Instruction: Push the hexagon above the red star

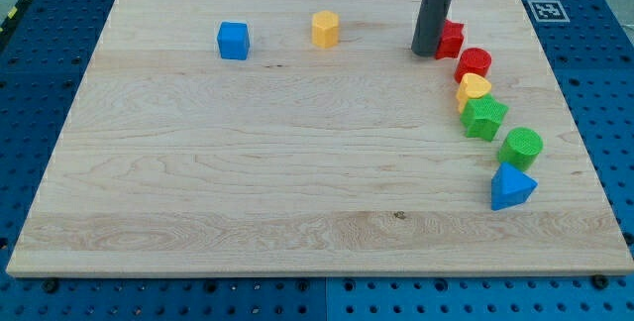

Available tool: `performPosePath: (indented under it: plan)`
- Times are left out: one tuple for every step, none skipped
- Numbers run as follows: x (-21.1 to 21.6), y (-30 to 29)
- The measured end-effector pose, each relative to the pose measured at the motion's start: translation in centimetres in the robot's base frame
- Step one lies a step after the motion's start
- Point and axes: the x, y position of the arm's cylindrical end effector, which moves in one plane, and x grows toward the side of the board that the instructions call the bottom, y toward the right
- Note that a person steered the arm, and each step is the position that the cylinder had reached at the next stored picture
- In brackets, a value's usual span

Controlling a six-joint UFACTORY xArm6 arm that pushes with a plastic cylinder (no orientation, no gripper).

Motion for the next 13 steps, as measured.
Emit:
performPosePath:
  plan:
    - [0.0, 0.5]
    - [0.0, 1.2]
    - [0.0, 1.7]
    - [0.0, -0.6]
    - [0.4, -4.9]
    - [1.7, -9.4]
    - [2.2, -11.9]
    - [1.5, -16.2]
    - [-0.7, -18.5]
    - [-1.0, -18.0]
    - [-2.9, -16.4]
    - [-4.6, -14.1]
    - [-4.8, -12.4]
